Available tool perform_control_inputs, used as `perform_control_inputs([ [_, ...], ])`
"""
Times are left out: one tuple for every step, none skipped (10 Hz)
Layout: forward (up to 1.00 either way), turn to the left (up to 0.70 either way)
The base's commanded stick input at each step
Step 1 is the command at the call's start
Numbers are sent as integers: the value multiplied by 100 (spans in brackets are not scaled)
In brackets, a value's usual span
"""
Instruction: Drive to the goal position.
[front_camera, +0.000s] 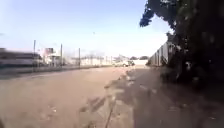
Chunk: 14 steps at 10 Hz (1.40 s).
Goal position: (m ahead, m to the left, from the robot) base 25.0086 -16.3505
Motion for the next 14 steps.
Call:
perform_control_inputs([
  [100,0],
  [100,0],
  [100,0],
  [100,0],
  [100,0],
  [100,0],
  [100,0],
  [100,0],
  [100,0],
  [100,0],
  [100,0],
  [100,0],
  [100,0],
  [100,-2],
])
